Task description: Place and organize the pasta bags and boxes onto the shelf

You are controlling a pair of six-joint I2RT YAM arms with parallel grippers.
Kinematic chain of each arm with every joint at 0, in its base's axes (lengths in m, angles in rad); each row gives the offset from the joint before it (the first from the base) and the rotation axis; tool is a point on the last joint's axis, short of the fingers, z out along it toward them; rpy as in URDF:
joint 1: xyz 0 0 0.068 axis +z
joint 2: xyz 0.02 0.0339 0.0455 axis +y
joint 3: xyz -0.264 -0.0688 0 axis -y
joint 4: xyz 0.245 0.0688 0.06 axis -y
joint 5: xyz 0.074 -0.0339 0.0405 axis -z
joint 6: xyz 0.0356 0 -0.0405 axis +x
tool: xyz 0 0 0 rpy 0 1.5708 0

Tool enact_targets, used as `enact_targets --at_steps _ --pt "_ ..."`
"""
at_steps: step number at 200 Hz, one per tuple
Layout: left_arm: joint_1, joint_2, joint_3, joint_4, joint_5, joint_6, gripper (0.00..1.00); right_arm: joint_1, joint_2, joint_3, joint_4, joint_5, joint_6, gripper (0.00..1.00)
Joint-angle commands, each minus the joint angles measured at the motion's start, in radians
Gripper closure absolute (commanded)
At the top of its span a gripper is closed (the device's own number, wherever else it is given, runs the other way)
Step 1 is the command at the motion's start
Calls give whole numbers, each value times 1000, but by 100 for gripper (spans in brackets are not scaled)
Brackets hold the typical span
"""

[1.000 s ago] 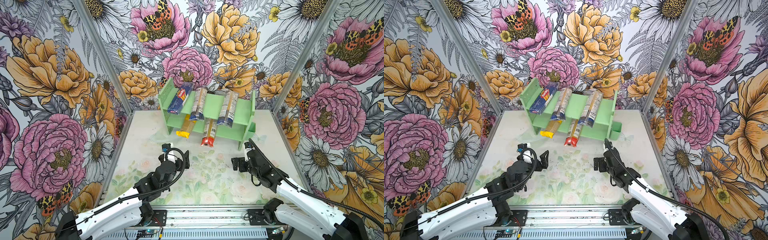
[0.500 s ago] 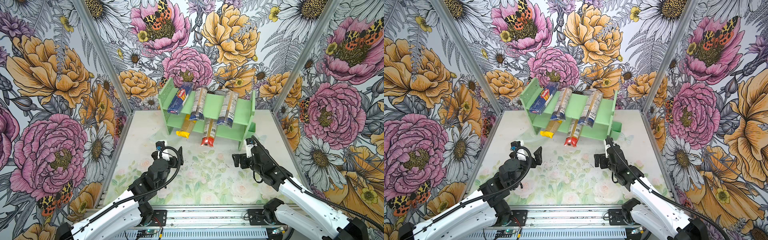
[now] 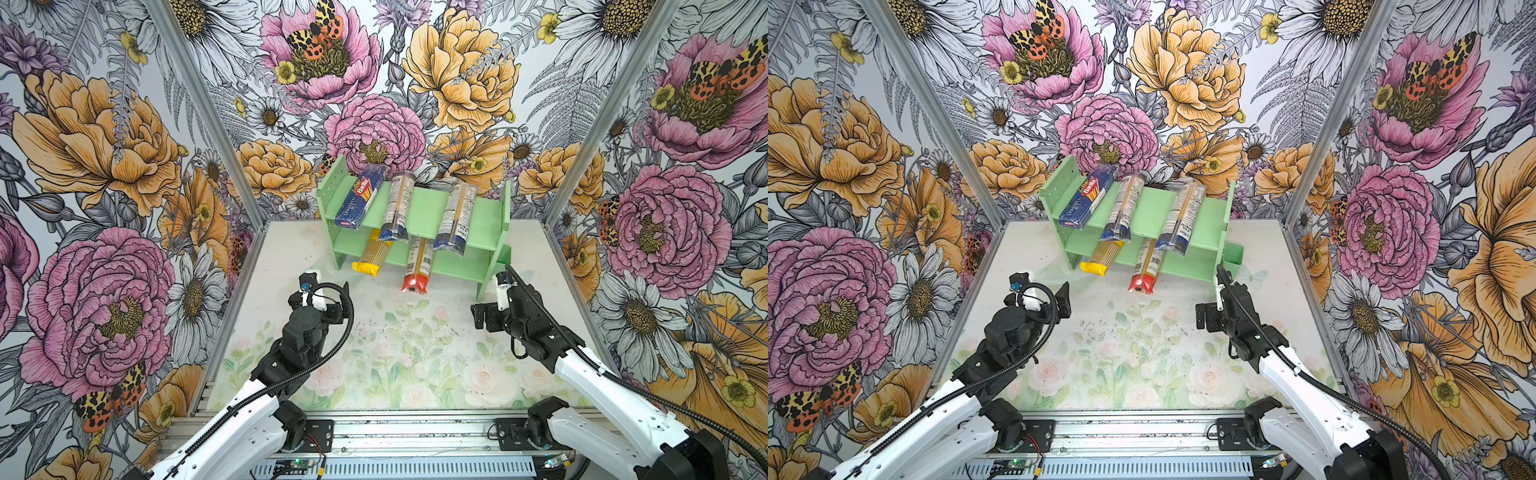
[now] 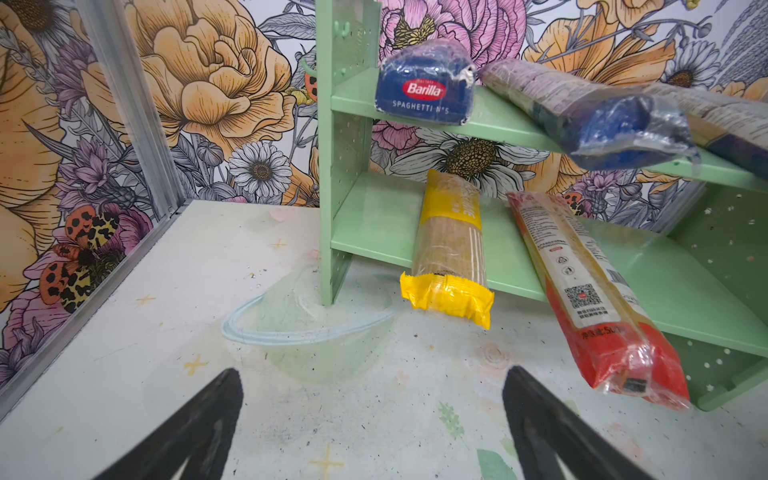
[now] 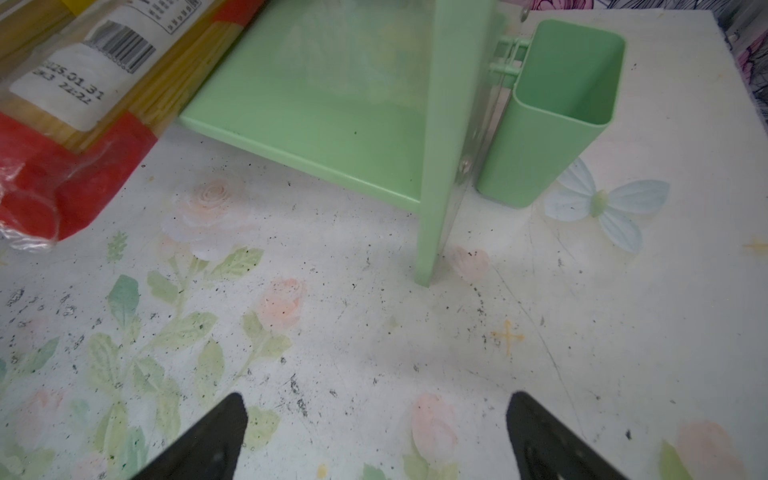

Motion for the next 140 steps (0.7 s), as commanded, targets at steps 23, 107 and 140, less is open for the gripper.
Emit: enact_targets --at_steps 23,107,140 --pt "127 44 -6 85 151 53 1 -27 -35 19 27 8 -26 0" --pt "356 98 -98 256 347 79 1 -102 -62 -2 90 -1 -61 1" --pt "412 148 -124 328 369 98 1 -128 -65 -15 132 0 -72 0"
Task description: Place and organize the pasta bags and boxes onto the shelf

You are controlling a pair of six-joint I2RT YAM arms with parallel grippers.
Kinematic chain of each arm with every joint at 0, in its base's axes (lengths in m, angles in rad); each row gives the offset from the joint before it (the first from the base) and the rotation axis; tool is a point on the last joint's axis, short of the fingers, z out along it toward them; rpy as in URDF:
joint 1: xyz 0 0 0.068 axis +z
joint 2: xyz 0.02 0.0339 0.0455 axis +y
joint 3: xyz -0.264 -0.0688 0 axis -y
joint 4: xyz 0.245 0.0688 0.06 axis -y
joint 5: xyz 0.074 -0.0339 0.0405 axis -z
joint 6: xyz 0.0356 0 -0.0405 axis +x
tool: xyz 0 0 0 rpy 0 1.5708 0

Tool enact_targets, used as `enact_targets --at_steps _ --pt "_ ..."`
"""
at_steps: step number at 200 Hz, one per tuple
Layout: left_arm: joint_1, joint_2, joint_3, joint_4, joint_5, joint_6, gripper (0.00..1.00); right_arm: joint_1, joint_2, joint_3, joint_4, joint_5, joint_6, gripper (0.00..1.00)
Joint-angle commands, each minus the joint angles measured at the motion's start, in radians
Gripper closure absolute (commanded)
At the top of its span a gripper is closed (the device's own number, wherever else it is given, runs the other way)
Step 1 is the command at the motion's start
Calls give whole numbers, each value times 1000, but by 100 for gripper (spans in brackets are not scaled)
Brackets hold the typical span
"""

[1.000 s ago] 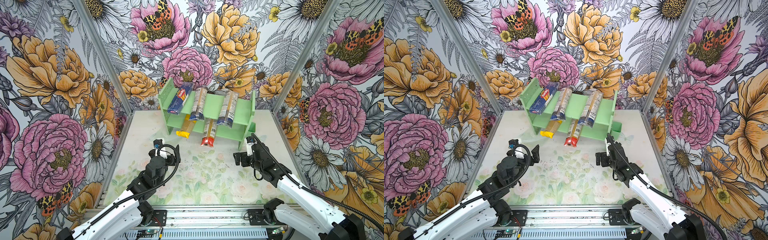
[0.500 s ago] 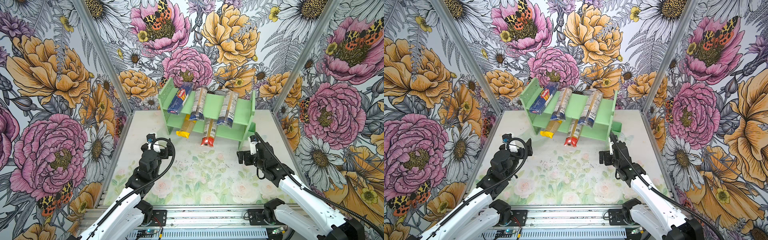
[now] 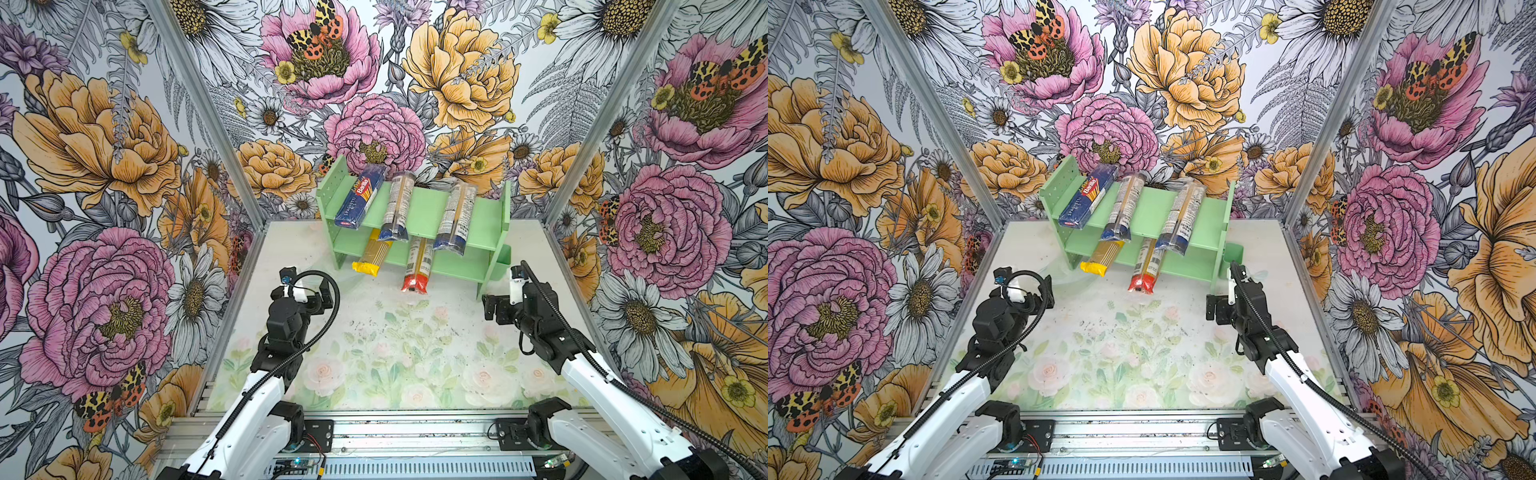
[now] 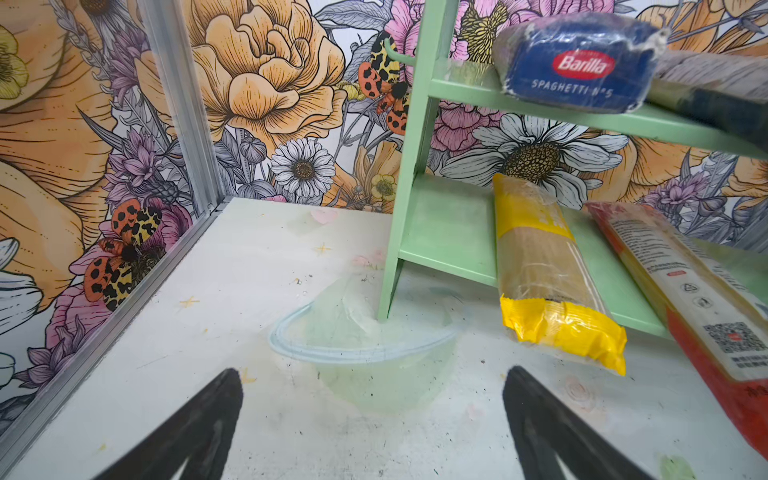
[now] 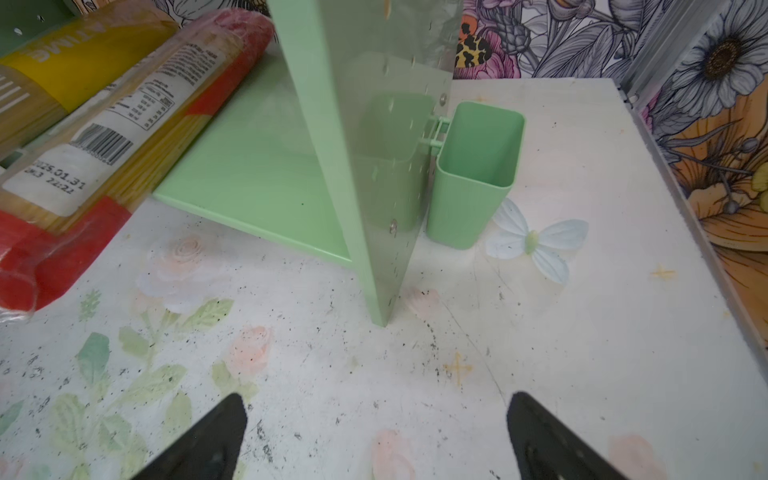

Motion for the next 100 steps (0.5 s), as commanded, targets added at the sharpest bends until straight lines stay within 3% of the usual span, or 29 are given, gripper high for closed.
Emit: enact_targets --at_steps 1,56,100 --pt "37 32 -20 89 54 35 1 -18 -19 -15 66 0 -25 0" --pt "168 217 -72 320 165 78 1 -48 3 -46 162 34 -62 0" --pt "209 393 -79 485 217 75 1 -80 34 -70 249 67 -89 0"
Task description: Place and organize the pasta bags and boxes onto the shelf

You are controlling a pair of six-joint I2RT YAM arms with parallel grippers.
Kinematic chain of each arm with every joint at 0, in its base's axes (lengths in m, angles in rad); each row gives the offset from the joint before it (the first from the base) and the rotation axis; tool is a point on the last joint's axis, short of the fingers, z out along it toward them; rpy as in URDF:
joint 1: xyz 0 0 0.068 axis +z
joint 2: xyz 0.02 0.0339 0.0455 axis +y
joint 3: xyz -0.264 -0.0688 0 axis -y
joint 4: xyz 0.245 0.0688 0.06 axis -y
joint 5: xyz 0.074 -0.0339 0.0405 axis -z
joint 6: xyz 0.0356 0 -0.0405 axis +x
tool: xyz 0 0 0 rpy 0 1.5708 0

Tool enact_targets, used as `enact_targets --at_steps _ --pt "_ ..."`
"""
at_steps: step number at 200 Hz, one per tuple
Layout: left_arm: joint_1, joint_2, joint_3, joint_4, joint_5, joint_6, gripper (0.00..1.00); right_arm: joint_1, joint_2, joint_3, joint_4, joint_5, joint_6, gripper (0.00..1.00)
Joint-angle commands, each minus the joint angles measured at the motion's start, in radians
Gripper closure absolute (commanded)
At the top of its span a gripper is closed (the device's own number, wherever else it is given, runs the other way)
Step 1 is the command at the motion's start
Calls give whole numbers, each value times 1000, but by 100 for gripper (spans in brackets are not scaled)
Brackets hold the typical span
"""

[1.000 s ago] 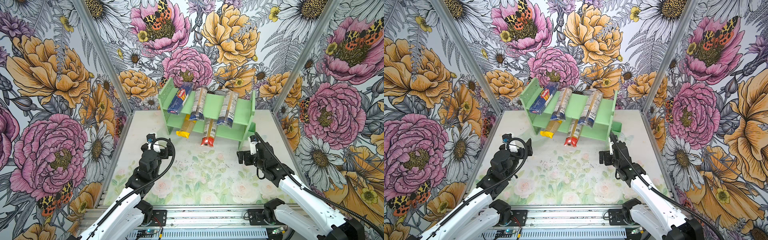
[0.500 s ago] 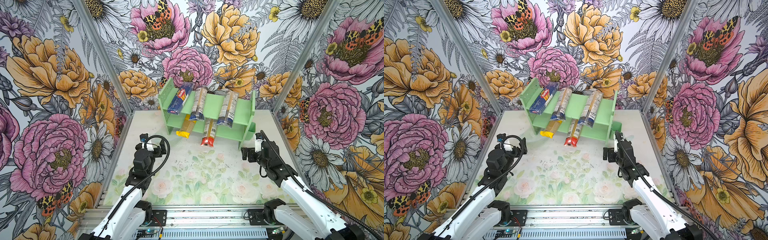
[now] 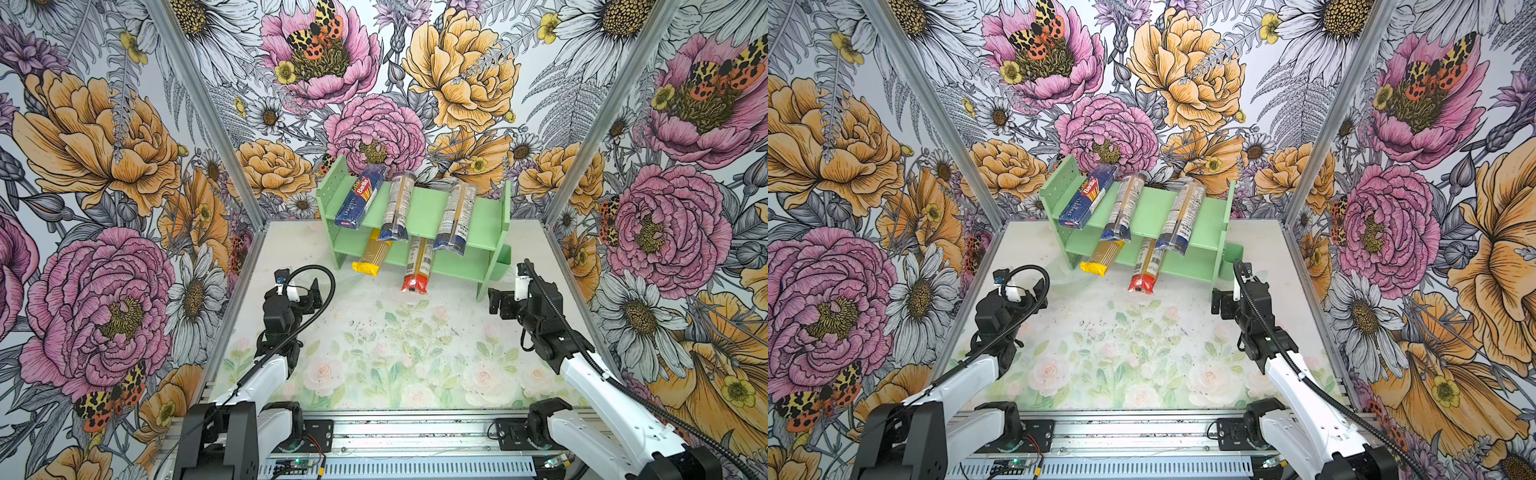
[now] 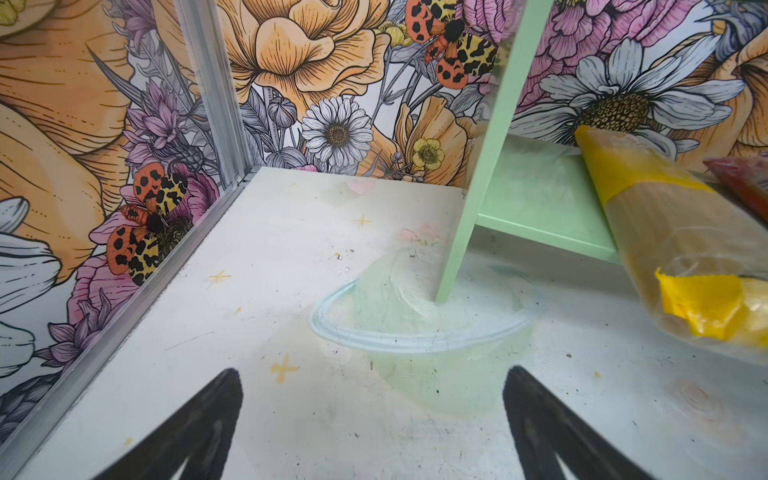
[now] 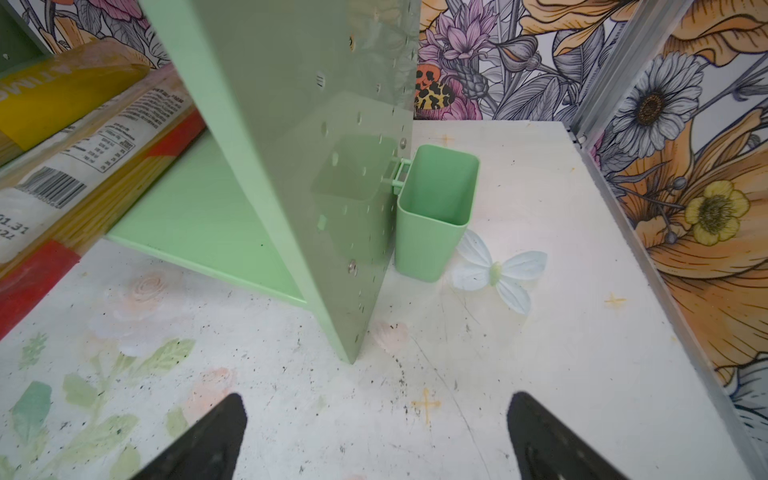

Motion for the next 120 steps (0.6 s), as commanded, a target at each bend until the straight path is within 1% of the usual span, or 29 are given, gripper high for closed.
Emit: enact_targets --at_steps 1,31,40,56,96,104,120 --pt "14 65 -5 156 67 17 1 -21 14 -24 103 37 -31 0" --pt "30 189 3 285 91 14 1 -61 55 -76 242 24 -33 0" --pt "45 205 10 296 110 -4 1 -71 71 -83 275 17 -28 0" --pt "50 248 19 322 102 -4 1 -75 100 -94 333 3 -30 0" --pt "62 419 1 539 101 -27 1 -98 174 -132 463 21 -57 0" --pt "70 436 3 553 107 -36 1 -104 192 -136 485 23 -59 0" --pt "79 428 9 527 115 -41 1 -118 229 -149 540 19 -60 0"
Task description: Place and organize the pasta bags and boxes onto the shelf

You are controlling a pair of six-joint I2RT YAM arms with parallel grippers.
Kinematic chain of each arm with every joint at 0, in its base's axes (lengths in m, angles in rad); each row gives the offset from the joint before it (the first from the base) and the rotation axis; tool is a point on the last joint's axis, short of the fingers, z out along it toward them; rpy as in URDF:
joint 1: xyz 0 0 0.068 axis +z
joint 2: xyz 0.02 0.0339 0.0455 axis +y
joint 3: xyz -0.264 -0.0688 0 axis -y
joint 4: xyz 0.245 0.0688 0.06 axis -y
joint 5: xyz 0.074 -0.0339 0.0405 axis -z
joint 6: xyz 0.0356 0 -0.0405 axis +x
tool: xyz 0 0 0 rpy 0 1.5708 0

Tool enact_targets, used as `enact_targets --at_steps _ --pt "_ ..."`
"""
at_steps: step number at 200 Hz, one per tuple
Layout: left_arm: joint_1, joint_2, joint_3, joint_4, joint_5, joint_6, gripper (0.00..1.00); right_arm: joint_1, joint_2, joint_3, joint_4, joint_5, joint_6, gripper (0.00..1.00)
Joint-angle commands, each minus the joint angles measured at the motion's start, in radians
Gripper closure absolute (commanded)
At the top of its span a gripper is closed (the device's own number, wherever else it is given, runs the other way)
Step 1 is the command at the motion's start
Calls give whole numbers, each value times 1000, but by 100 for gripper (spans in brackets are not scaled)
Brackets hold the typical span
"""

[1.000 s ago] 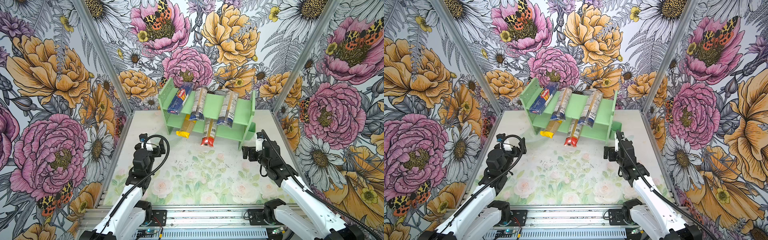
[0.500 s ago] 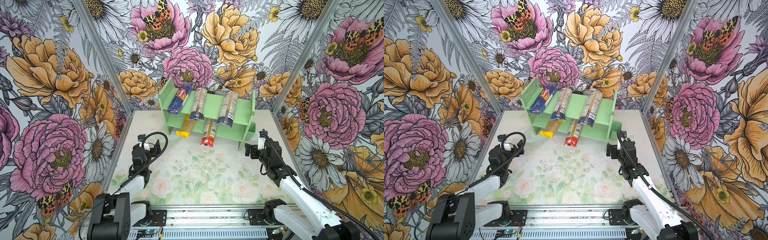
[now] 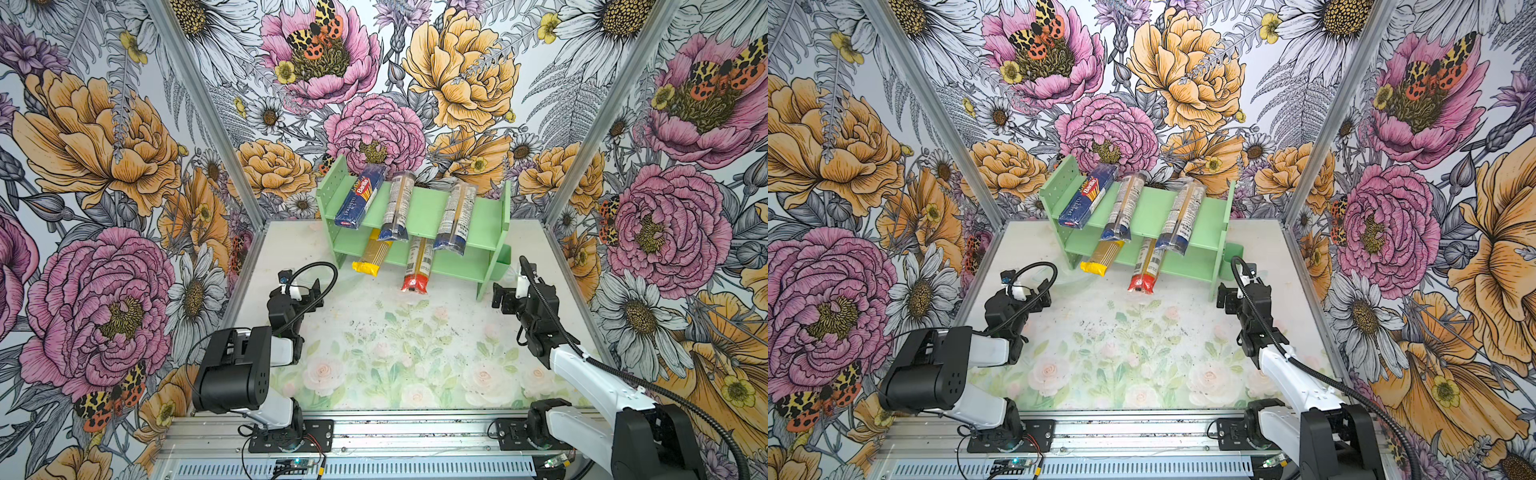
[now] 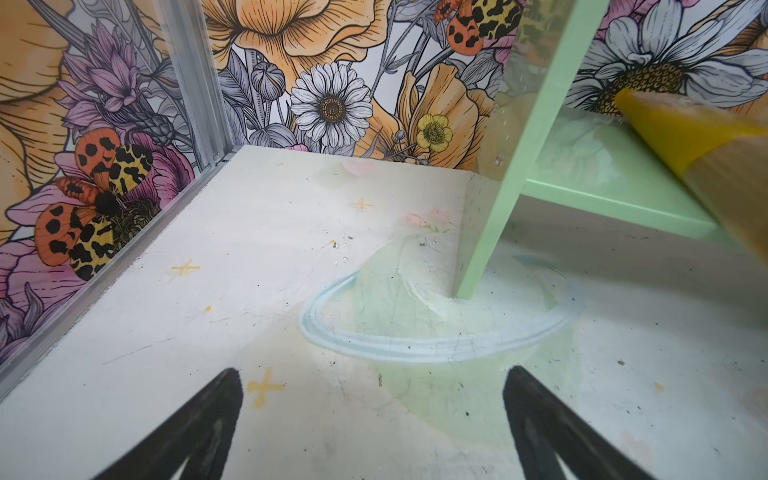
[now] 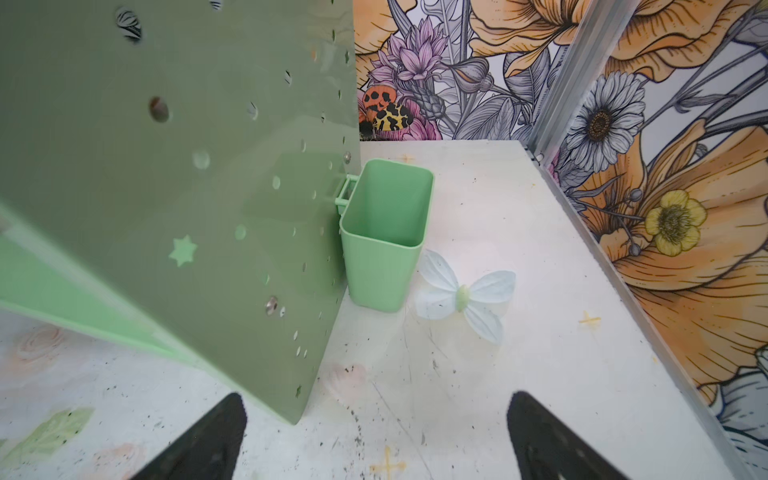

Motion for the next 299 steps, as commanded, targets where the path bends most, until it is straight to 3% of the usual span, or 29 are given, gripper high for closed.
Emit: enact_targets --at_steps 1,69,299 --pt "17 3 9 101 34 -29 1 -20 44 -21 140 9 -19 0" --pt "-4 -3 52 9 31 0 1 -40 163 -22 288 -31 -22 0" --pt "-38 -6 70 -30 -42 18 1 -118 407 -21 584 -80 -26 0"
